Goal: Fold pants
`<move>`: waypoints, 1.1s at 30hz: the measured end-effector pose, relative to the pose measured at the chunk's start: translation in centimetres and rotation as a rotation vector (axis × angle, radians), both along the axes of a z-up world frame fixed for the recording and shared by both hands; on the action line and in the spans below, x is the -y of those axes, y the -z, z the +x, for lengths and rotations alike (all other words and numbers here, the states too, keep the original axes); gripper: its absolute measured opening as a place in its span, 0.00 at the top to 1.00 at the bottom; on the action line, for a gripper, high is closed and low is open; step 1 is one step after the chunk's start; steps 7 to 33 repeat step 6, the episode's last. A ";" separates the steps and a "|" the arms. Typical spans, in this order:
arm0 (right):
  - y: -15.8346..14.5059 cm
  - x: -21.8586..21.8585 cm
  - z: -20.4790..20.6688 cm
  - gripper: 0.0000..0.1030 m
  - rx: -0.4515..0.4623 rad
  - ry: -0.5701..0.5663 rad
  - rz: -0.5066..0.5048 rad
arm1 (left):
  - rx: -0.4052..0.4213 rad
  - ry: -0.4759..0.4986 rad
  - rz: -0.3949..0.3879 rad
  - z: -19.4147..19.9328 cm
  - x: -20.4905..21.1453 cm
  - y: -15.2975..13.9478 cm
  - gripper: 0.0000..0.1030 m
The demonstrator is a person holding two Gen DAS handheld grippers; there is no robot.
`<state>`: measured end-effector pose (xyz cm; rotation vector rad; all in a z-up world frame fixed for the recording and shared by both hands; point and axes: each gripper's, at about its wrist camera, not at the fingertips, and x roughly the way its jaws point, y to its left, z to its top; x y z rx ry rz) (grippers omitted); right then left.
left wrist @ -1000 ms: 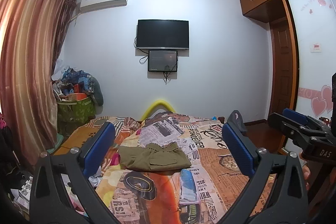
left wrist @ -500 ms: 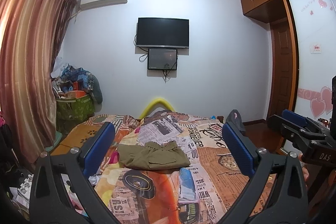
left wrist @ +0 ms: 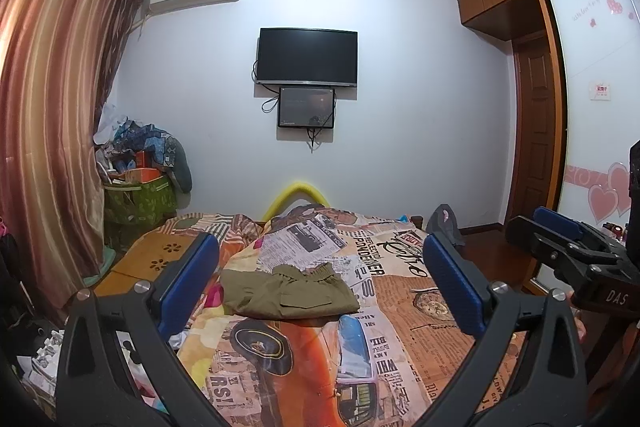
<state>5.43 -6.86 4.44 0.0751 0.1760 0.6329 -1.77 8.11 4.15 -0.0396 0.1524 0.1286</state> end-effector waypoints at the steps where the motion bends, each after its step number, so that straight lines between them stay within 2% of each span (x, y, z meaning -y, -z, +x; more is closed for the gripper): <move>1: 0.0 0.0 0.0 0.00 0.000 -0.001 -0.001 | -0.001 0.002 0.000 0.0 0.0 0.0 0.00; 33: 0.0 0.0 0.0 0.00 -0.001 -0.002 -0.002 | -0.002 0.002 0.000 0.1 0.0 0.1 0.00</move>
